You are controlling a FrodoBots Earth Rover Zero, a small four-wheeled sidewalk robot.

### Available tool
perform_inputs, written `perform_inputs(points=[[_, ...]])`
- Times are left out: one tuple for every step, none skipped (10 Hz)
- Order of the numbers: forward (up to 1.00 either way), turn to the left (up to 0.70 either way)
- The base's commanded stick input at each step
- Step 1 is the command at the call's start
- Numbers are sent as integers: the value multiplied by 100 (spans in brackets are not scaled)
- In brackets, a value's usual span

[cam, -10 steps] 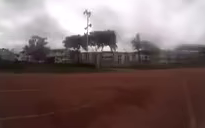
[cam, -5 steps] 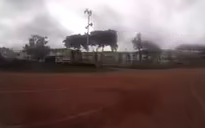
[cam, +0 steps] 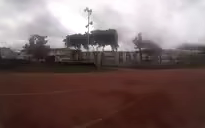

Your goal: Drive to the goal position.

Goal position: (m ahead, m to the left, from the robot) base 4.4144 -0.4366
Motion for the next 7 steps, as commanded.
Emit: perform_inputs(points=[[70,0],[70,0],[70,0],[70,0],[70,0],[70,0],[70,0]])
